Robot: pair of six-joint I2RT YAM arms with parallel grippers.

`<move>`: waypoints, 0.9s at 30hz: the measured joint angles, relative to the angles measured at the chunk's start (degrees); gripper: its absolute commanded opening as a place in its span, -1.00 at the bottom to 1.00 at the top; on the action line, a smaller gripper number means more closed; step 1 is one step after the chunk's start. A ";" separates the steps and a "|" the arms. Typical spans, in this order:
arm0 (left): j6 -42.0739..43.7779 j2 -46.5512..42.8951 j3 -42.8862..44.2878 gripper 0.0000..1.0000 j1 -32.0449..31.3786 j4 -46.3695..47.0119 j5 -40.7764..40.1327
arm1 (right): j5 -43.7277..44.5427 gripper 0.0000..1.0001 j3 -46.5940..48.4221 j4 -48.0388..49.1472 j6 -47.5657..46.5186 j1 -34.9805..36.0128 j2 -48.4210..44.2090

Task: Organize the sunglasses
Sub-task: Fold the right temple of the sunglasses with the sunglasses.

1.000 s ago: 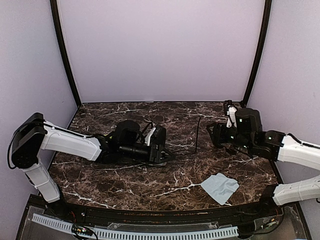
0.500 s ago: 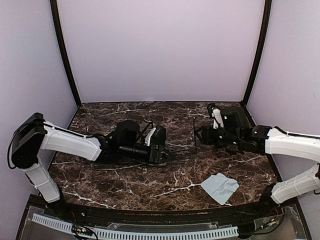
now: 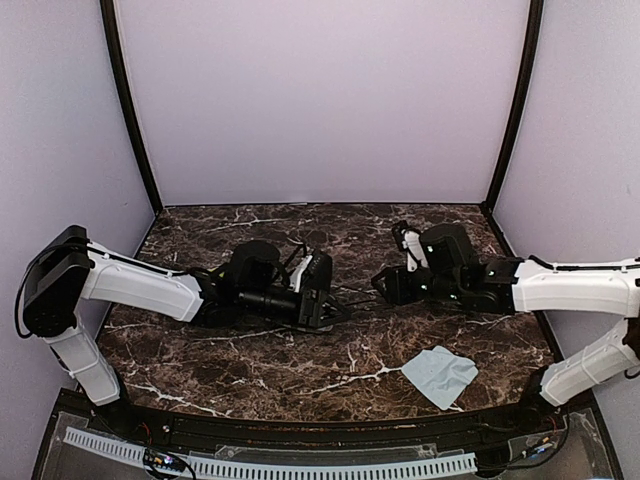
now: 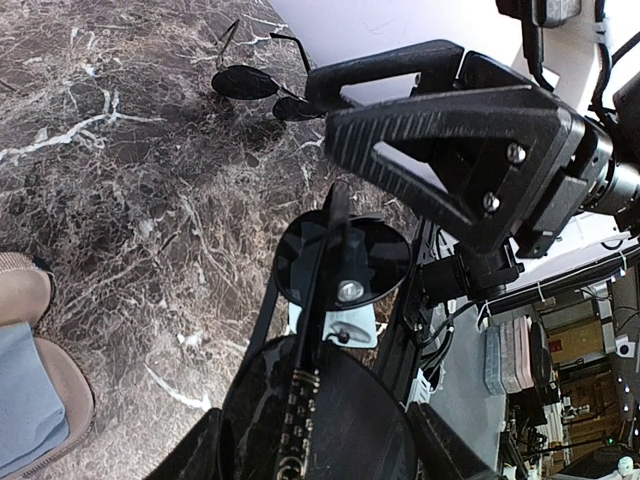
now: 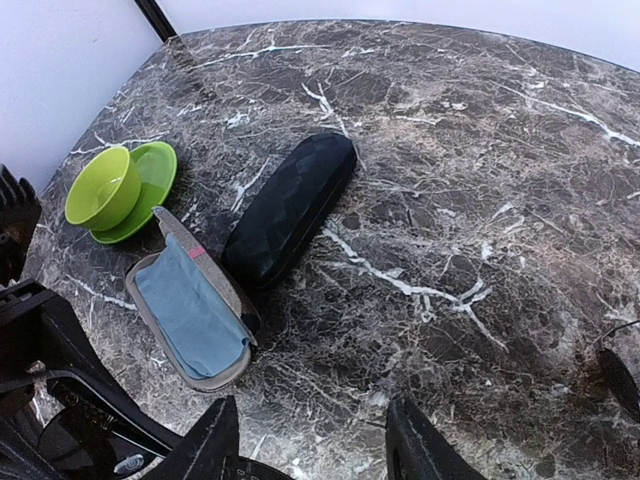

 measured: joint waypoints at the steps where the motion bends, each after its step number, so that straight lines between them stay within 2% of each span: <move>1: 0.00 0.00 0.00 -0.21 0.00 0.00 0.02 | 0.02 0.00 0.00 0.07 0.00 0.28 0.22; 10: 0.20 0.00 0.00 -0.21 0.00 0.00 0.02 | 0.20 0.01 0.04 0.24 0.20 2.54 1.77; 16: 1.44 -0.07 -0.04 -0.22 0.00 0.00 0.17 | 1.03 0.17 0.28 -0.57 -0.15 2.43 1.11; 20: 6.25 -1.84 -1.33 -0.23 0.00 -0.22 0.33 | 0.00 0.29 1.11 -2.23 -2.36 0.79 -1.73; 27: 18.27 -6.80 -2.71 -0.23 0.00 -4.22 -0.04 | -9.94 0.36 3.82 -4.83 -10.60 -2.27 -6.27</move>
